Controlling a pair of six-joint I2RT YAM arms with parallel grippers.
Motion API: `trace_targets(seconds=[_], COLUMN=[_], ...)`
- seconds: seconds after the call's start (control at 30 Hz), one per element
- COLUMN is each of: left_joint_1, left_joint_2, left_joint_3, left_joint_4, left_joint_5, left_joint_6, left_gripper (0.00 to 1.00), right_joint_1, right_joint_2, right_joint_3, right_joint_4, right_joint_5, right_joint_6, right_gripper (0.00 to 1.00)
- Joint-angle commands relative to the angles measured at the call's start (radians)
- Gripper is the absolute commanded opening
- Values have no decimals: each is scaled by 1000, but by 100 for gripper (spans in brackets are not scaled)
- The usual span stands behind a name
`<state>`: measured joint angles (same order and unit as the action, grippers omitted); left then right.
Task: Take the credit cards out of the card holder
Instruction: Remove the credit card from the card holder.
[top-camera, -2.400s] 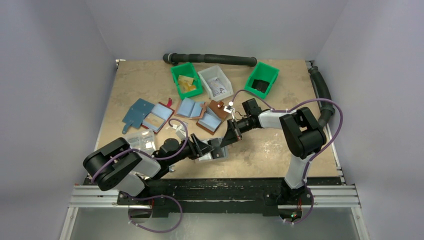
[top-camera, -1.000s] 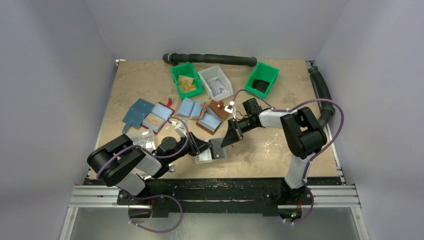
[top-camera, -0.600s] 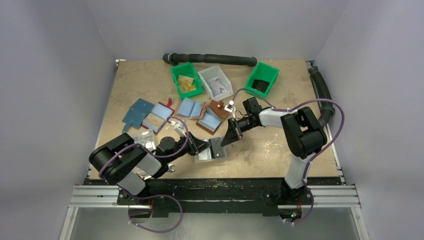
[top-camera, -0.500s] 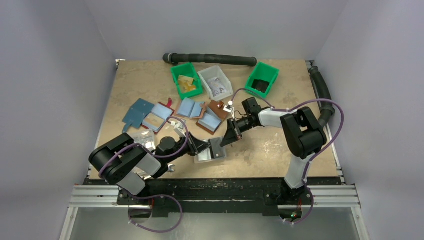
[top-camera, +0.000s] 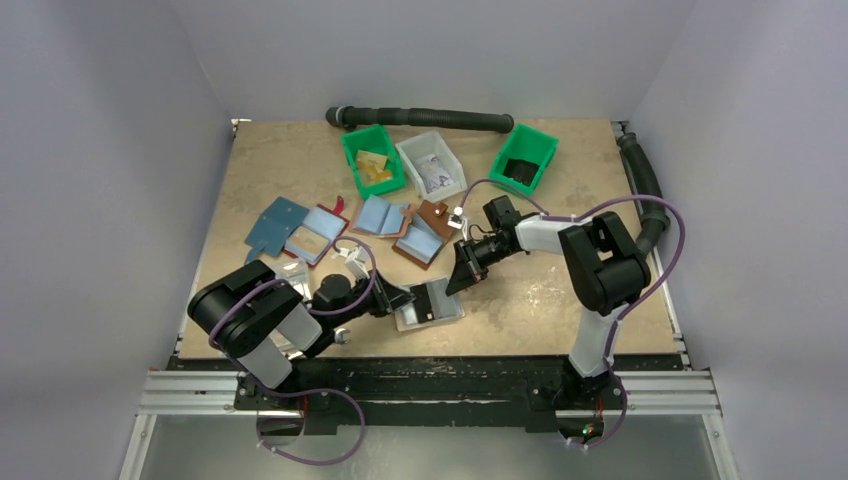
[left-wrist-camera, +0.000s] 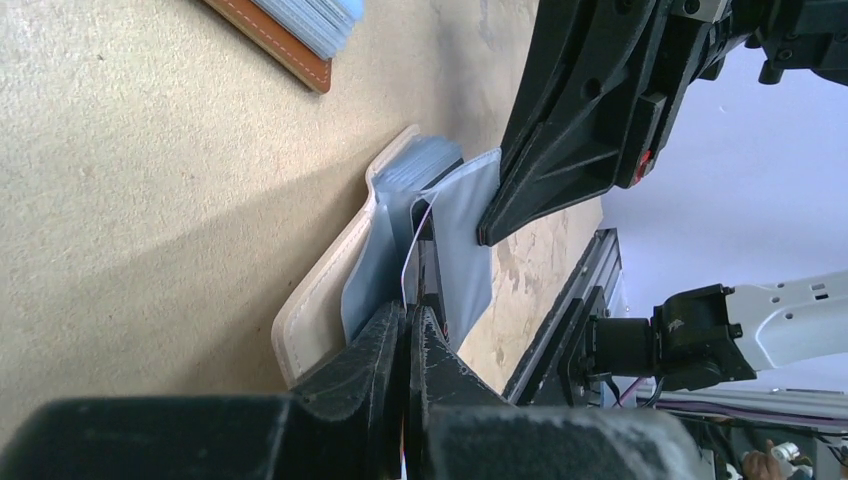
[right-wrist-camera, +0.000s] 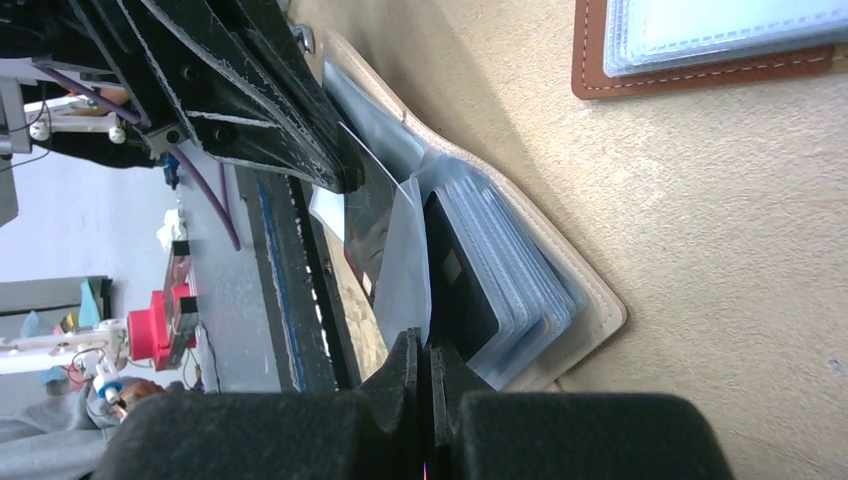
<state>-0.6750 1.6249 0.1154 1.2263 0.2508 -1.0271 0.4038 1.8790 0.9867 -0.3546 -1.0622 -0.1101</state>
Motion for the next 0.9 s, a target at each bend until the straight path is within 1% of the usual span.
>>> trace_targets(seconds=[0.0,0.07,0.23,0.43,0.57,0.73,0.87], left_joint_1=[10,16,21,22,23,23,23], left_joint_2=[17,3,-43,-95,-115,-161,-219], left_joint_3=[-31,-38,-52,-58,-59,-59,-48], left_joint_4=[46,53,51,9,6,-10,-49], left_joint_5=[59,67,79,79,87,96,101], left_joint_6=[34,37,44,56,60,62,71], left_gripper=[0,0,0,0,0,0,0], right_joint_1=[-8,-8,-8,-8,-8,-8,-8], right_joint_2=[0,-1,3,-3,-1,-3,-23], right_joint_3=[42,46,73,85,104,134,141], right_joint_4=[-16,-31,-105,-141,-194,-269,-296], right_joint_5=[96,125,125,100,71,44,38], right_joint_6=[-44,-59,-135,-177,-232,-314,-348], right_gripper=[0,0,0,0,3,9,22])
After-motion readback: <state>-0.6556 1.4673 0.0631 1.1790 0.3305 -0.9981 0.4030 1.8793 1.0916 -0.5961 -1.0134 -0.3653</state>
